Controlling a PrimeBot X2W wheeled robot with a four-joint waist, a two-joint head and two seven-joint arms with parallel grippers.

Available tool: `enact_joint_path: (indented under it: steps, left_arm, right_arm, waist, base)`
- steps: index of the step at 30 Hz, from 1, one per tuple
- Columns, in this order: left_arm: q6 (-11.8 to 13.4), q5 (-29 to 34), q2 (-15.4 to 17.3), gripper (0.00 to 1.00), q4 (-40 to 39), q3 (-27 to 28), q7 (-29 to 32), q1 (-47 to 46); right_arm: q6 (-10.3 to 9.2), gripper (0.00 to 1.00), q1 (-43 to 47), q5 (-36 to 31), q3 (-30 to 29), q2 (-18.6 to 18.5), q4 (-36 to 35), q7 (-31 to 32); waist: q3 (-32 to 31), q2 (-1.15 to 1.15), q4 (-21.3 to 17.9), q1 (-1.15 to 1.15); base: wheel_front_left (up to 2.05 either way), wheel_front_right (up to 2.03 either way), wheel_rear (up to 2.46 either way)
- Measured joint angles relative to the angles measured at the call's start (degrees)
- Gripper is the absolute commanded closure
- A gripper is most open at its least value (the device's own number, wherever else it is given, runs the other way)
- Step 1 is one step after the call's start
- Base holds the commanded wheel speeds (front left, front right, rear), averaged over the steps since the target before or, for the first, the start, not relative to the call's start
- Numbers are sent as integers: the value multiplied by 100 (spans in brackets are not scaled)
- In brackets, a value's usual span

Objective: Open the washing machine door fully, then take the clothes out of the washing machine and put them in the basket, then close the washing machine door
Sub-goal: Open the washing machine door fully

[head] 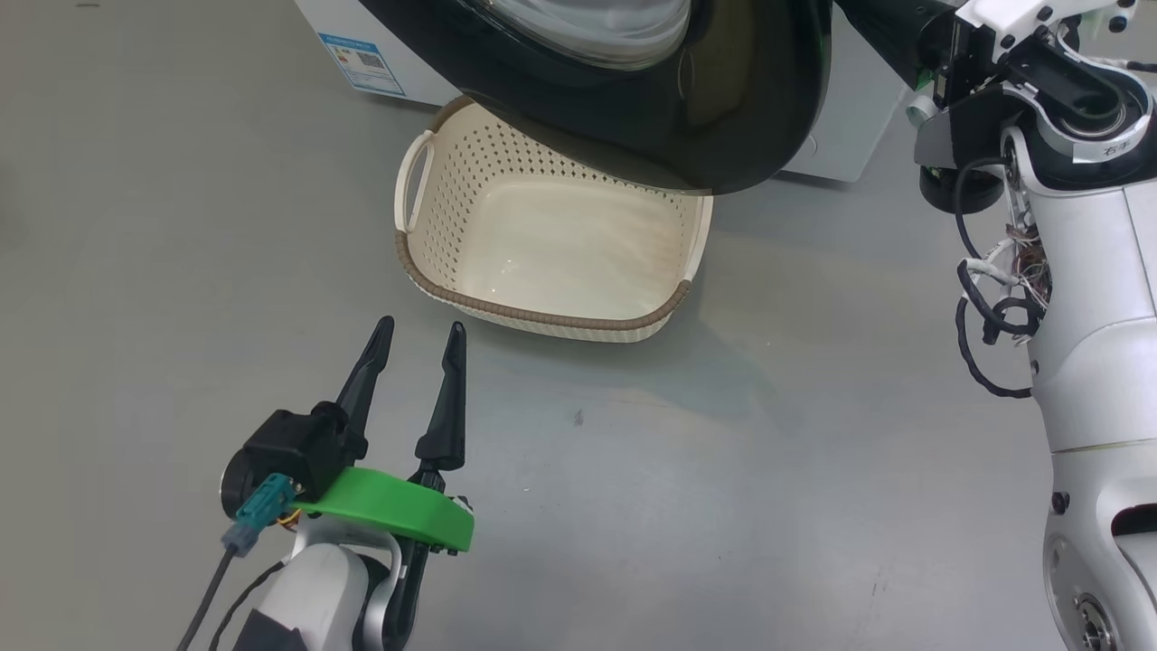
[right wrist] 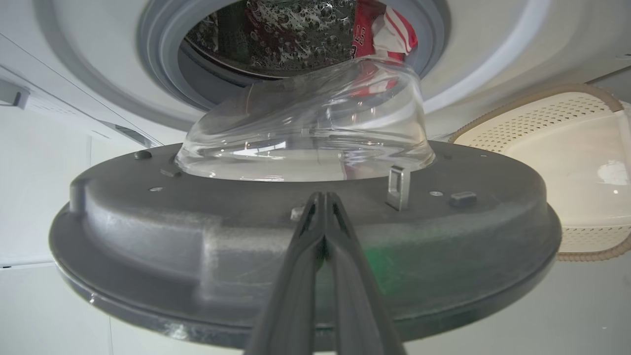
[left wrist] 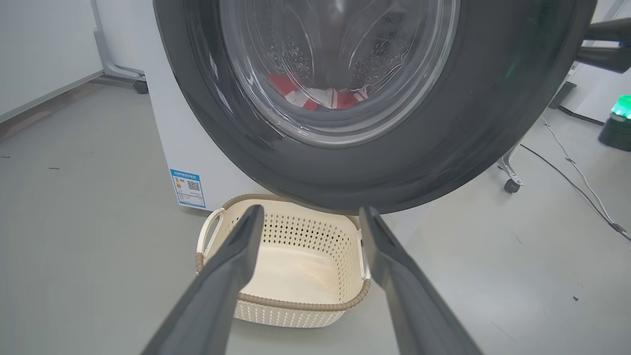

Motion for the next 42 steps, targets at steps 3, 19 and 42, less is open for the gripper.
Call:
enact_joint_path:
  steps: [3, 19, 42]
  left_arm:
    - [23, 0, -1, 0, -1, 7, 0, -34]
    - [30, -47, -1, 0, 4, 3, 0, -44]
    - [32, -46, -1, 0, 35, -38, 0, -35]
  right_arm:
    - [-5, 100, -55, 12, 29, -4, 78, 104]
    - [-93, 100, -74, 211, 166, 4, 456, 659]
    - [-92, 100, 394, 498, 654, 93, 578, 1129]
  waist:
    - [21, 0, 26, 0]
    - [-62, 0, 101, 0]
    - [-481, 0, 131, 0]
  base:
    - [0, 0, 0]
    - [0, 0, 0]
    - [0, 0, 0]
